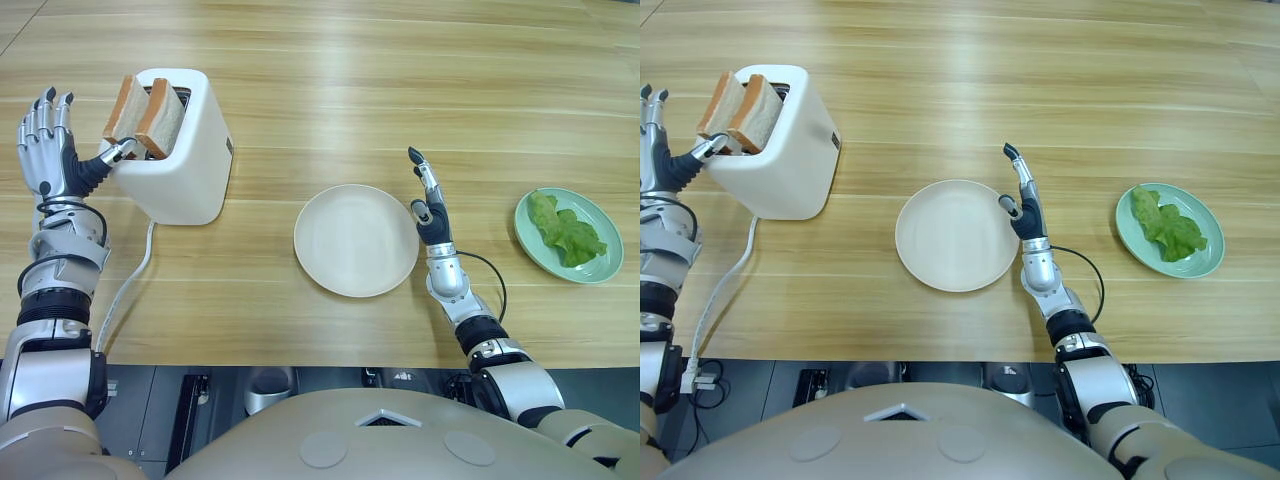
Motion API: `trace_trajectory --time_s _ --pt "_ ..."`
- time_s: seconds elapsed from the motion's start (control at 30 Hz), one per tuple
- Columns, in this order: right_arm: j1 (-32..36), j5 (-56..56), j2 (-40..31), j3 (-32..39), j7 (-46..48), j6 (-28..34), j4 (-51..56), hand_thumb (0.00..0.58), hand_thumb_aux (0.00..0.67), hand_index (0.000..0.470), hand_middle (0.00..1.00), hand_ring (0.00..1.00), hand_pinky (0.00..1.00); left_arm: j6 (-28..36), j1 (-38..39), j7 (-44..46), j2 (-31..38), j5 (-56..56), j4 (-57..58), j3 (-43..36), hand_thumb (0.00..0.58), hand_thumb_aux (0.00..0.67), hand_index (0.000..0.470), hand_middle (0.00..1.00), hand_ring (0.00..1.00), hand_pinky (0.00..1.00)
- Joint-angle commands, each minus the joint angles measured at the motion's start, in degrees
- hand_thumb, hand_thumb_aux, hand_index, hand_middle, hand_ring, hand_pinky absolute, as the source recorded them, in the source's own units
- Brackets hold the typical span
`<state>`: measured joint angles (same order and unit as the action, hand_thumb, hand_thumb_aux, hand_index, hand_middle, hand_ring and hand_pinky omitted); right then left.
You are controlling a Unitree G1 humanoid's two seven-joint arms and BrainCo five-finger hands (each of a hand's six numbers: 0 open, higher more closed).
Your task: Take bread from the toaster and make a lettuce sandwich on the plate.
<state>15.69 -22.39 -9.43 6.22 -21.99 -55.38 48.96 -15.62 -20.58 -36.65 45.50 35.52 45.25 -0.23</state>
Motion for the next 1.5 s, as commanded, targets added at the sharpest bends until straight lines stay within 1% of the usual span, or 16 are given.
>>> trace_trajectory --time_s 0.03,0.1,0.17,0.23,0.27,0.33,0.37,0.43,0.53,0.57,0.6,0.67,0.73,1.0,1.3,1.5 --pt "0.19 -0.34 -0.28 0.29 -0.05 0.06 0.74 0.0 0.0 0.0 0.0 0.0 0.0 1.47 -1.21 3.02 -0.14 0.11 0.45 -1.93 0.0 0.0 0.0 0.0 0.0 0.0" --pt "0.3 -0.29 -0.23 0.32 0.03 0.07 0.84 0.0 0.0 0.0 0.0 0.0 0.0 1.73 -1.15 3.79 0.02 -0.11 0.21 -2.18 0.0 0.0 0.0 0.0 0.0 0.0" --pt "0.33 -0.25 -0.2 0.35 0.11 0.03 0.9 0.0 0.0 0.0 0.0 0.0 0.0 1.98 -0.9 4.56 0.26 -0.26 -0.41 -2.22 0.083 0.05 0.034 0.0 0.0 0.0" --pt "0.27 -0.25 -0.14 0.41 0.16 -0.04 0.92 0.0 0.0 0.0 0.0 0.0 0.0 2.16 -0.41 5.31 0.68 -0.39 -1.54 -2.04 0.271 0.181 0.124 0.0 0.0 0.0" --pt "0.25 -0.22 -0.12 0.43 0.19 -0.08 0.93 0.0 0.0 0.0 0.0 0.0 0.0 2.25 -0.13 5.65 0.9 -0.41 -2.25 -1.94 0.443 0.344 0.236 0.0 0.0 0.0" --pt "0.13 -0.24 -0.07 0.44 0.15 -0.1 0.85 0.0 0.0 0.0 0.0 0.0 0.0 2.27 0.3 6.16 1.24 -0.47 -3.98 -1.75 0.509 0.436 0.299 0.0 0.0 0.0" --pt "0.1 -0.25 -0.05 0.46 0.15 -0.11 0.81 0.0 0.0 0.0 0.0 0.0 0.0 2.3 0.6 6.22 1.34 -0.48 -4.9 -1.58 0.509 0.436 0.299 0.0 0.0 0.0" --pt "0.05 -0.23 -0.01 0.44 0.13 -0.11 0.72 0.0 0.0 0.0 0.0 0.0 0.0 2.54 1.18 6.29 1.43 -0.23 -6.91 -1.38 0.58 0.67 0.46 0.0 0.0 0.0" --pt "-0.08 -0.22 0.08 0.42 0.09 -0.11 0.49 0.0 0.0 0.0 0.0 0.0 0.0 3.14 1.73 6.81 1.05 0.03 -8.91 -1.48 0.58 0.67 0.46 0.0 0.0 0.0" --pt "-0.11 -0.17 0.09 0.4 0.12 -0.13 0.41 0.0 0.0 0.0 0.0 0.0 0.0 3.27 1.92 7.03 0.79 0.12 -9.43 -1.64 0.58 0.67 0.46 0.17 0.17 0.17" --pt "-0.13 -0.14 0.1 0.4 0.14 -0.16 0.38 0.0 0.0 0.0 0.0 0.0 0.0 3.38 2.21 7.17 0.55 0.32 -9.97 -1.84 0.58 0.67 0.46 0.17 0.17 0.17" --pt "-0.16 -0.09 0.16 0.41 0.2 -0.19 0.29 0.0 0.0 0.0 0.0 0.0 0.0 3.42 2.81 7.52 0.23 0.45 -10.67 -2.08 0.58 0.67 0.46 0.71 0.71 0.71" --pt "-0.17 -0.07 0.24 0.43 0.24 -0.16 0.19 0.0 0.0 0.0 0.0 0.0 0.0 3.02 3.43 7.72 -0.04 0.05 -11.0 -1.96 0.58 0.67 0.46 1.0 1.0 1.0" --pt "-0.09 0.02 0.34 0.33 0.23 -0.05 0.04 0.0 0.0 0.0 0.0 0.0 0.0 -2.4 6.76 -1.16 -0.39 -3.62 -12.82 4.62 0.58 0.67 0.46 1.0 1.0 1.0" --pt "0.98 0.26 -0.17 -0.77 -1.39 -0.32 0.43 0.0 0.0 0.0 0.0 0.0 0.0 -14.83 5.19 -18.28 -3.03 -4.29 -19.73 12.57 0.58 0.67 0.46 1.0 1.0 1.0" --pt "-0.76 1.86 -2.95 -4.28 -3.09 -0.98 -5.21 0.0 0.0 0.0 0.0 0.0 0.0 -22.92 11.09 -13.55 -7.7 -6.38 -39.67 13.69 0.58 0.67 0.46 1.0 1.0 1.0"
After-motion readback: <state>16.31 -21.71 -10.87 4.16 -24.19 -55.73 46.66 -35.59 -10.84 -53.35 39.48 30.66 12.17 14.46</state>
